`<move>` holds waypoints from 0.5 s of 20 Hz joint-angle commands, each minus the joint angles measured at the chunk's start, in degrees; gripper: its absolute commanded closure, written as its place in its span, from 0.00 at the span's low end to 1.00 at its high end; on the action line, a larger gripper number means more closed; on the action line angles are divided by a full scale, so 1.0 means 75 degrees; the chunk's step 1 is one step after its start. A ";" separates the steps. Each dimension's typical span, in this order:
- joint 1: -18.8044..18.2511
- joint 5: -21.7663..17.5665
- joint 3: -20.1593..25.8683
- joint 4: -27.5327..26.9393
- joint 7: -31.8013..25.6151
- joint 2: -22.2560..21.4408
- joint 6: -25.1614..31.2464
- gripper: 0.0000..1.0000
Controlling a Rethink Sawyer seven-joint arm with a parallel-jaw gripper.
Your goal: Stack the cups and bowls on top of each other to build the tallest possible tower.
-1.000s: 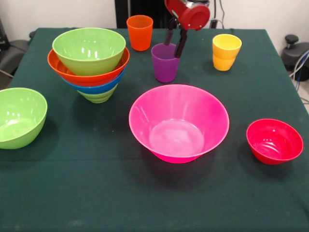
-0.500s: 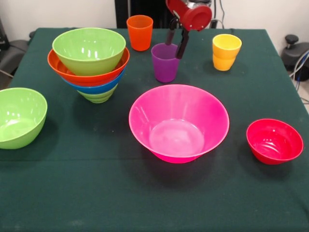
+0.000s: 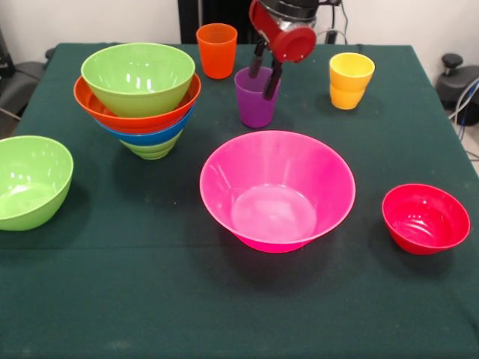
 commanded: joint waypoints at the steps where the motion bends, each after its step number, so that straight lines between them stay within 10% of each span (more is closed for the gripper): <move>1: -0.0183 -0.0172 0.1042 -0.0138 0.0382 0.0430 -0.0365 0.00; 10: -0.0049 -0.0023 0.1100 -0.0182 0.0602 0.0625 -0.0487 0.00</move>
